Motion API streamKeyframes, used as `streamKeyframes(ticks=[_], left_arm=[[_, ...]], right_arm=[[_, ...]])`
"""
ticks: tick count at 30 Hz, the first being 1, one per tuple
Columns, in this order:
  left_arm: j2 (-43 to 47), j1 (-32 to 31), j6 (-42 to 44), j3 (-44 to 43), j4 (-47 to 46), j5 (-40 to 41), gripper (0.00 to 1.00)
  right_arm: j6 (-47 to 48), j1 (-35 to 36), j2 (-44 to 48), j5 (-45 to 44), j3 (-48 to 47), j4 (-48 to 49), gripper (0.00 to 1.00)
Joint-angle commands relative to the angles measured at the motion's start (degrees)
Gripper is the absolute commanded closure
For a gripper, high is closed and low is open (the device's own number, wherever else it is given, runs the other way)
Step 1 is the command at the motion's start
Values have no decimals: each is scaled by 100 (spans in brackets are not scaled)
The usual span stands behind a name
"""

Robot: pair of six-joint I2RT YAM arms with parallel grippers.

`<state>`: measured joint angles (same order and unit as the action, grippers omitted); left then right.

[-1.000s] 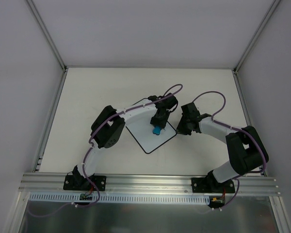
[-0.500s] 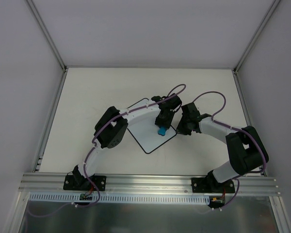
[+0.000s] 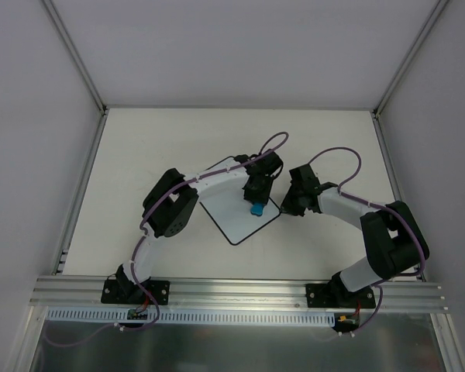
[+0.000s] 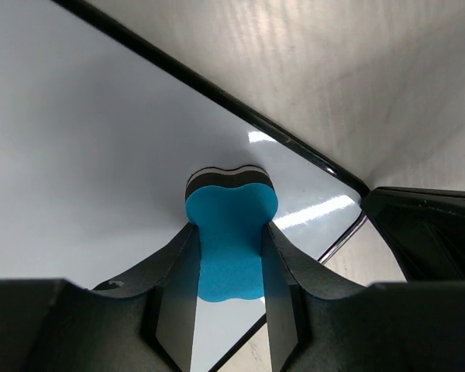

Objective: Erase the whiteboard

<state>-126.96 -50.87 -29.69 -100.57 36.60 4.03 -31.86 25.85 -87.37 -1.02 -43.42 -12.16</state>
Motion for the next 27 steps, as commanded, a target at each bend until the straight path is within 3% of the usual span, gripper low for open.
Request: streamKeyframes(ticks=[1, 11, 15, 27], left_arm=[[-225, 358, -186, 732, 480, 282, 100], [162, 781, 104, 1093, 488, 730, 100], [180, 763, 104, 970, 480, 486, 100], [-338, -1, 7, 13, 488, 45, 100]], right_arm=[[-181, 35, -236, 23, 273, -260, 100], [-154, -1, -315, 22, 237, -260, 100], [-145, -1, -333, 23, 220, -260, 100], [-189, -1, -351, 40, 202, -260, 100]])
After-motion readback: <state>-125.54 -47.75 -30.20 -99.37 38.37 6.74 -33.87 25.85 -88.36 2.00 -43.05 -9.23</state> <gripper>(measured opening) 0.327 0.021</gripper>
